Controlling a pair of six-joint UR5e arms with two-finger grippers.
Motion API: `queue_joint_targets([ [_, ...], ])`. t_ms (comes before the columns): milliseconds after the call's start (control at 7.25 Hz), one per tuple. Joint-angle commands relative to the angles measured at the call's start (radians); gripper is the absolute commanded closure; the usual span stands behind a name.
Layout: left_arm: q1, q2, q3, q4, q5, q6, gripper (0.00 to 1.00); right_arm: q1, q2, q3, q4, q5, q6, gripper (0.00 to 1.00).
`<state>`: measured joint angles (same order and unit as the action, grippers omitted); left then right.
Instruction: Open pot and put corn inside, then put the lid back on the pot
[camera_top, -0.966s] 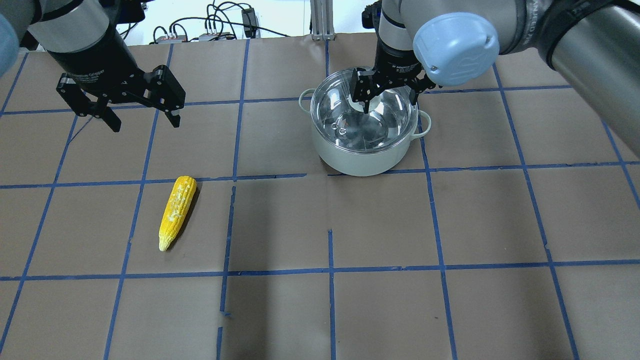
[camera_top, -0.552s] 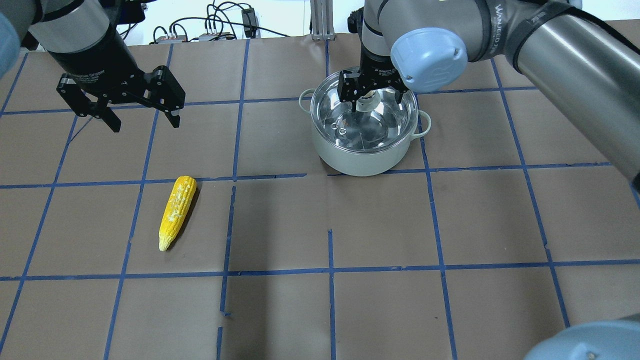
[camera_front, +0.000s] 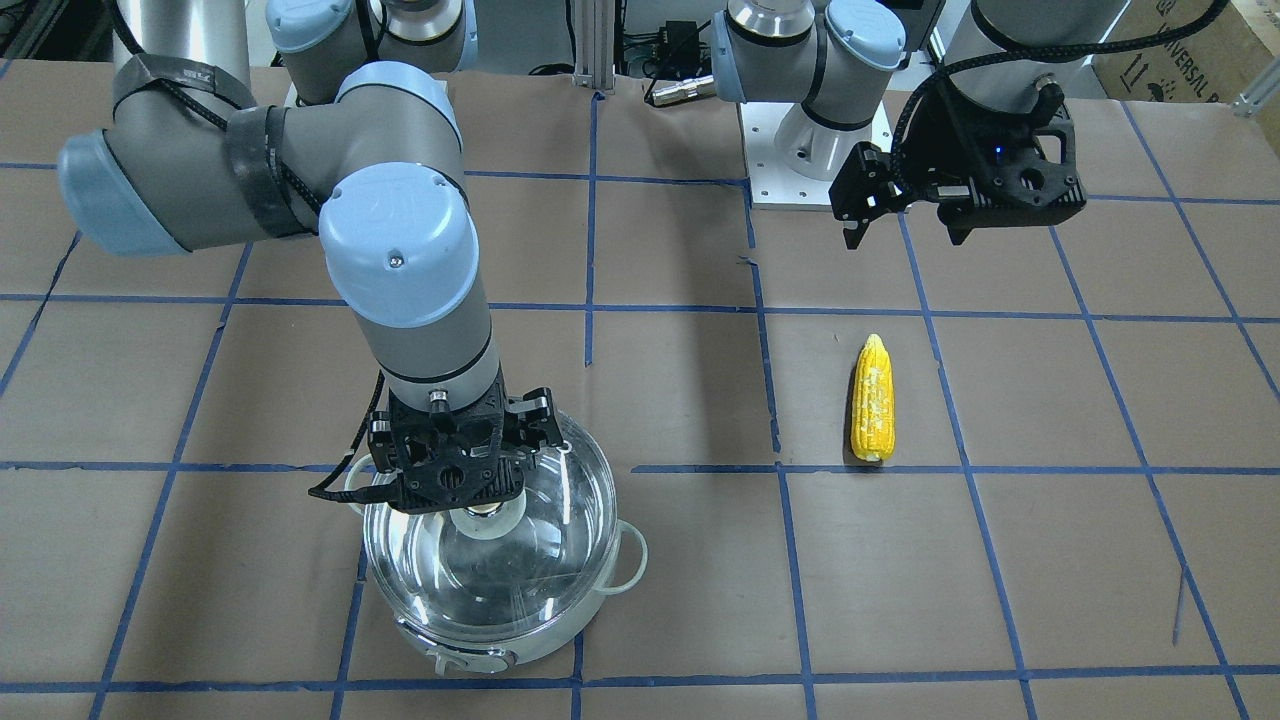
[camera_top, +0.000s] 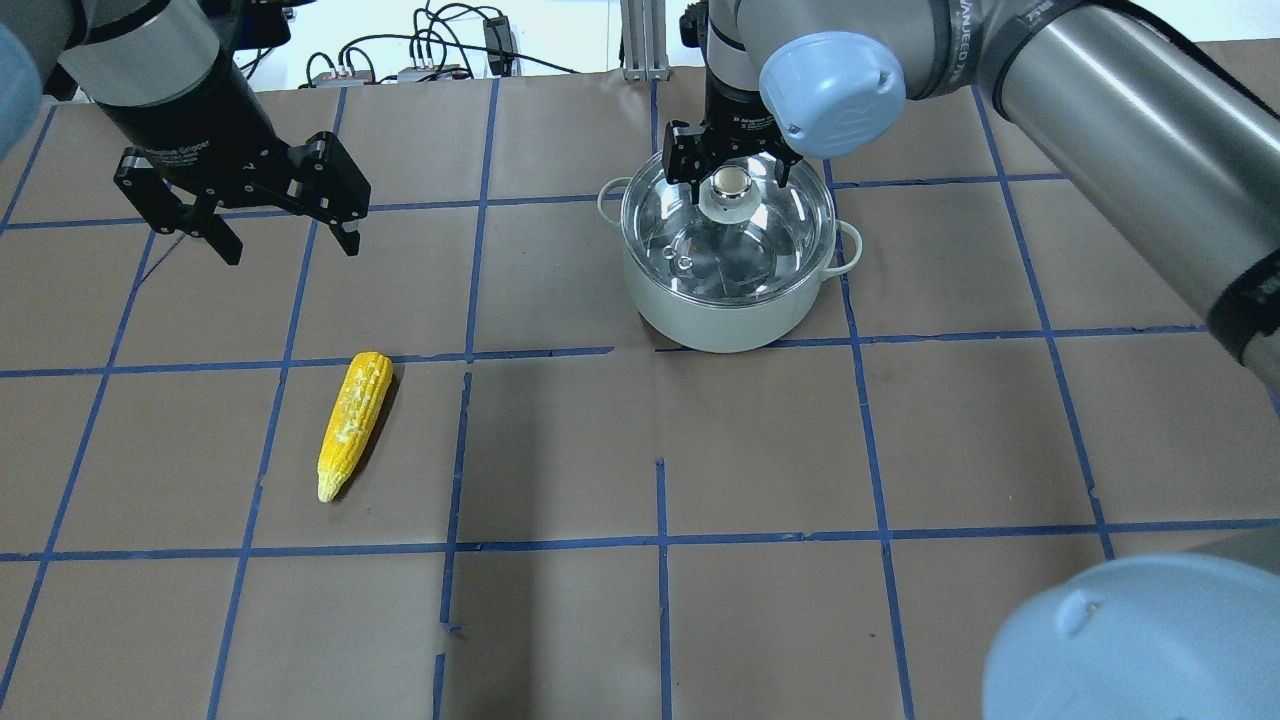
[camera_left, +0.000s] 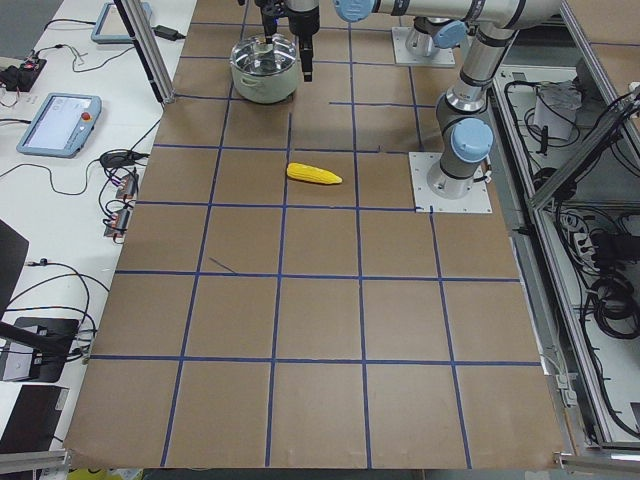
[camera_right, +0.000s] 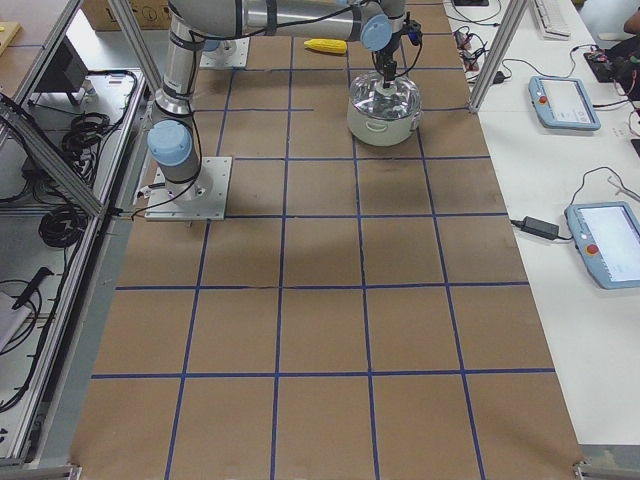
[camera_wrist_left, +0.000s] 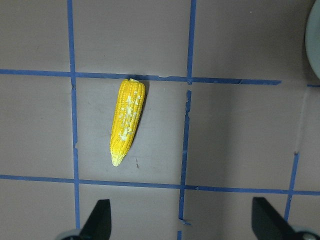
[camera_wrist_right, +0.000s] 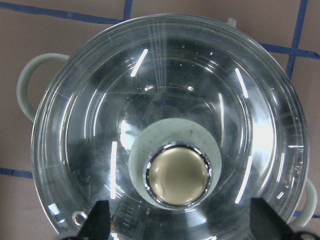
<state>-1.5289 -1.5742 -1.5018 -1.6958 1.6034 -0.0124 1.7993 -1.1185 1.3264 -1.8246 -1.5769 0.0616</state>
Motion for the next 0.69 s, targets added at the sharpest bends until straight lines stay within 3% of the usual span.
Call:
queue_joint_targets([
  [0, 0.007, -0.004, -0.002, 0.002, 0.003, 0.018, 0.00, 0.000, 0.017, -0.004, -0.001, 0.000, 0.001, 0.06],
  [276, 0.010, -0.012, -0.014, 0.005, 0.001, 0.092, 0.00, 0.000, 0.043, -0.007, -0.002, 0.001, -0.002, 0.13],
  [552, 0.068, -0.029, -0.044, 0.018, -0.007, 0.136, 0.00, 0.000, 0.060, -0.048, 0.005, 0.000, -0.003, 0.14],
])
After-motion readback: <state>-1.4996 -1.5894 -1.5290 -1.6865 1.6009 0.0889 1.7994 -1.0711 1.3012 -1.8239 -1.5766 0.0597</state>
